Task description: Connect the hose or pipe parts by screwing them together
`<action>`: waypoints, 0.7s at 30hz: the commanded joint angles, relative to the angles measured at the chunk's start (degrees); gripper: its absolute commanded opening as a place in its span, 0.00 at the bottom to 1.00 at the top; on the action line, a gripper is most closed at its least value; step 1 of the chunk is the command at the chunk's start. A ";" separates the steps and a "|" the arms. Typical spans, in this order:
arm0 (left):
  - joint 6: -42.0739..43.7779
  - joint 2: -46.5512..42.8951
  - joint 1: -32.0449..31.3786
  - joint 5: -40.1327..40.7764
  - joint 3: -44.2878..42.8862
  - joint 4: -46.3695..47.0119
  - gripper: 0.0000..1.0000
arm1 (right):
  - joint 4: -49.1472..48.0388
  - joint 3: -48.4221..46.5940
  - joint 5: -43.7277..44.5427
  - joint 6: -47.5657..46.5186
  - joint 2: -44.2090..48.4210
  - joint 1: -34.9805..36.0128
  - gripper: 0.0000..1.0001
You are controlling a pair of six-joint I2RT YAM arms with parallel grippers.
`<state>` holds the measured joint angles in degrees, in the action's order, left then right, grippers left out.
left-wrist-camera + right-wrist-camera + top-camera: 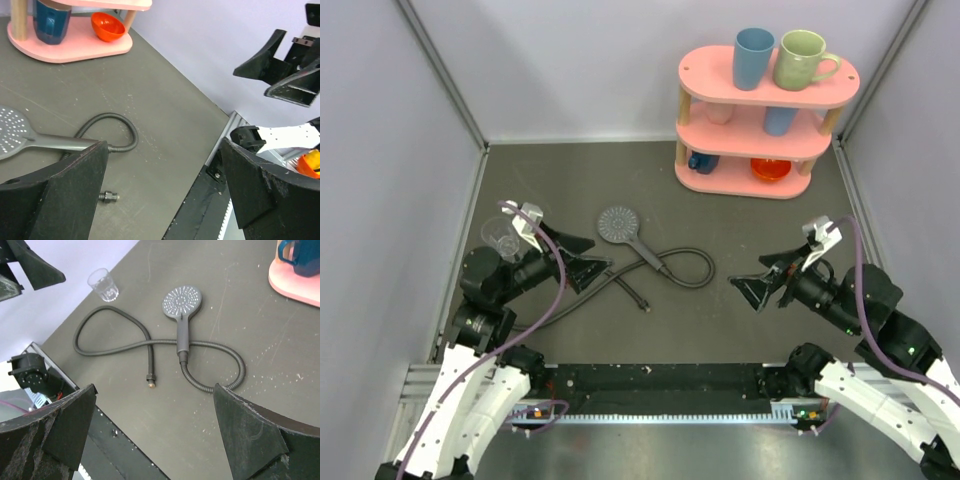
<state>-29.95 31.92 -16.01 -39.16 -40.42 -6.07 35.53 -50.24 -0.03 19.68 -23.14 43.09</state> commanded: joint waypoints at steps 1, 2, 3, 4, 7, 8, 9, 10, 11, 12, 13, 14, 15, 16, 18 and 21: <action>-2.83 -2.74 -0.07 -3.29 2.19 5.54 0.99 | -1.69 1.37 0.30 1.67 0.81 -0.29 0.99; -2.74 -3.00 -0.07 -3.12 2.28 5.62 0.99 | -1.86 1.54 0.30 1.76 0.90 -0.29 0.99; -2.74 -3.09 -0.07 -3.12 2.28 5.63 0.99 | -1.78 1.63 0.30 1.94 0.90 -0.29 0.99; -2.57 -3.27 -0.07 -3.55 2.19 5.63 0.99 | -1.87 1.72 0.21 1.85 0.90 -0.29 0.99; -3.00 -3.88 -0.07 -3.30 2.10 5.45 0.99 | -1.78 1.46 0.30 1.85 1.16 -0.29 0.99; -2.74 -4.23 -0.07 -3.29 2.10 5.36 0.99 | -1.69 1.37 0.21 1.85 1.25 -0.29 0.99; -2.65 -4.41 -0.07 -3.12 2.10 5.01 0.99 | -1.86 1.37 0.21 1.85 1.34 -0.29 0.99; -2.48 -4.67 -0.07 -2.94 1.93 4.84 0.99 | -1.78 1.46 0.30 1.94 1.51 -0.29 0.99; -2.48 -4.76 -0.07 -2.94 1.93 4.66 0.99 | -1.87 1.37 0.21 1.94 1.60 -0.29 0.99; -2.39 -4.85 -0.07 -2.86 1.93 4.57 0.99 | -1.78 1.46 0.21 1.94 1.69 -0.29 0.99; -2.56 -4.94 -0.07 -2.86 1.93 4.57 0.99 | -1.78 1.55 0.30 1.85 1.60 -0.29 0.99; -2.56 -4.94 -0.07 -2.86 1.93 4.57 0.99 | -1.78 1.63 -0.66 1.85 1.60 -0.29 0.99; -2.65 -5.03 -0.07 -2.94 1.84 4.57 0.99 | -1.78 1.81 -1.28 1.85 1.52 -0.29 0.99; -2.74 -5.03 -0.07 -3.12 1.75 4.57 0.99 | -1.69 1.90 -1.46 2.03 1.60 -0.29 0.99; -2.74 -4.94 -0.07 -3.47 1.58 4.57 0.99 | -1.78 1.90 -1.55 2.03 1.69 -0.29 0.99; -2.74 -5.03 -0.07 -3.56 1.05 4.57 0.99 | -1.78 1.90 -1.38 2.03 1.87 -0.29 0.99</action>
<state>-32.80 27.49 -16.01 -41.47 -38.13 -4.05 35.62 -48.25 -0.86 21.12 -22.11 43.09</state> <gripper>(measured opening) 0.987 0.987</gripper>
